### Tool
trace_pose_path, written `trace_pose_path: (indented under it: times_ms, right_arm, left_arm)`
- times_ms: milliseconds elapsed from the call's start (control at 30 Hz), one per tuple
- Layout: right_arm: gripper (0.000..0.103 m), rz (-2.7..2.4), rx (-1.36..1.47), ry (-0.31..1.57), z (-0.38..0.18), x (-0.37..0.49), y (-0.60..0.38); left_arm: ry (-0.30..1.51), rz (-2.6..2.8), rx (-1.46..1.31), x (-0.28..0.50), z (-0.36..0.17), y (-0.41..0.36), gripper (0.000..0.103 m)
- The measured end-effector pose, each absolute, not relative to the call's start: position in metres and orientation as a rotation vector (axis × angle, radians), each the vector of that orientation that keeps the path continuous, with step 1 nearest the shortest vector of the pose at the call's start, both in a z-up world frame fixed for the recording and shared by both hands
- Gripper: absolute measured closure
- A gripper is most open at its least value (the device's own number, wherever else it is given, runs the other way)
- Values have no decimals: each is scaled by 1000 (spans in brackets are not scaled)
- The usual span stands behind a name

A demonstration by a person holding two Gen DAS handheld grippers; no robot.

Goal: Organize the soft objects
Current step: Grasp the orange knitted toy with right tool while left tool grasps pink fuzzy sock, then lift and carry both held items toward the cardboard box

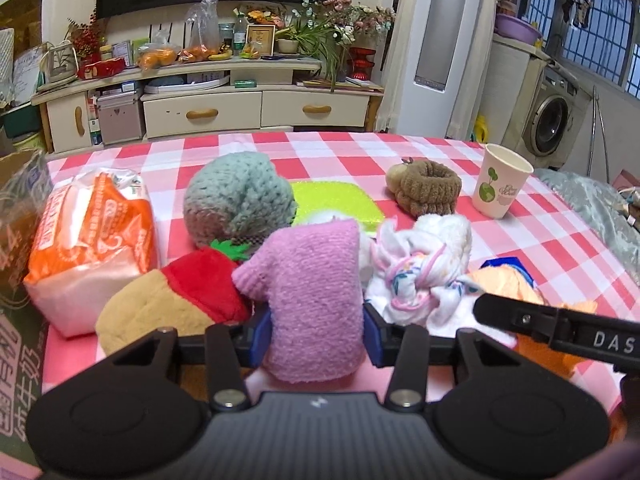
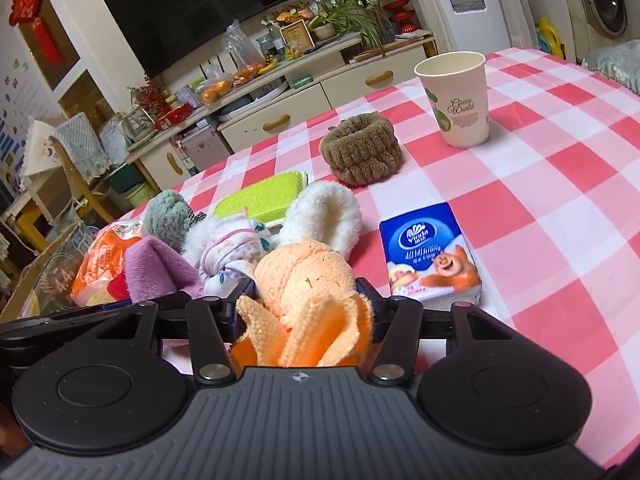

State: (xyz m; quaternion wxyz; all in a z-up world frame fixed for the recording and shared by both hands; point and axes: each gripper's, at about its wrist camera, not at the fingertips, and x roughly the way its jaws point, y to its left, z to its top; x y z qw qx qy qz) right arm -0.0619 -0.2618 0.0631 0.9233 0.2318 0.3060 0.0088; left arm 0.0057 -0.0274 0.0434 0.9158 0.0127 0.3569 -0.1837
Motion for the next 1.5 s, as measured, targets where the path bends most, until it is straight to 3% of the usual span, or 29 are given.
trace_pose_path:
  times_ms: [467, 567, 600, 833, 967, 1100, 1200, 1367, 1500]
  right_arm:
    - [38, 8, 381, 626, 61, -77, -238]
    - [25, 22, 332, 635, 58, -77, -230]
    - [16, 28, 329, 645, 55, -76, -228]
    - [6, 19, 255, 667, 44, -70, -216]
    - [7, 2, 209, 674, 38, -69, -209]
    - [19, -9, 184, 665, 37, -72, -203]
    - [21, -11, 163, 666, 37, -76, -200]
    - [21, 2, 149, 683, 37, -87, -193]
    - [11, 22, 131, 710, 34, -94, -187]
  left_arm:
    - [710, -419, -75, -14, 67, 3, 58]
    - [705, -421, -86, -17, 70, 7, 58]
    - [702, -422, -90, -17, 71, 9, 58]
    - [686, -419, -113, -21, 78, 19, 58]
    - [675, -416, -122, -22, 82, 26, 58]
    - [669, -411, -133, -24, 85, 34, 58]
    - [665, -407, -141, -26, 87, 40, 58]
    - [651, -402, -156, -30, 92, 50, 58]
    - [638, -400, -165, -33, 96, 57, 57]
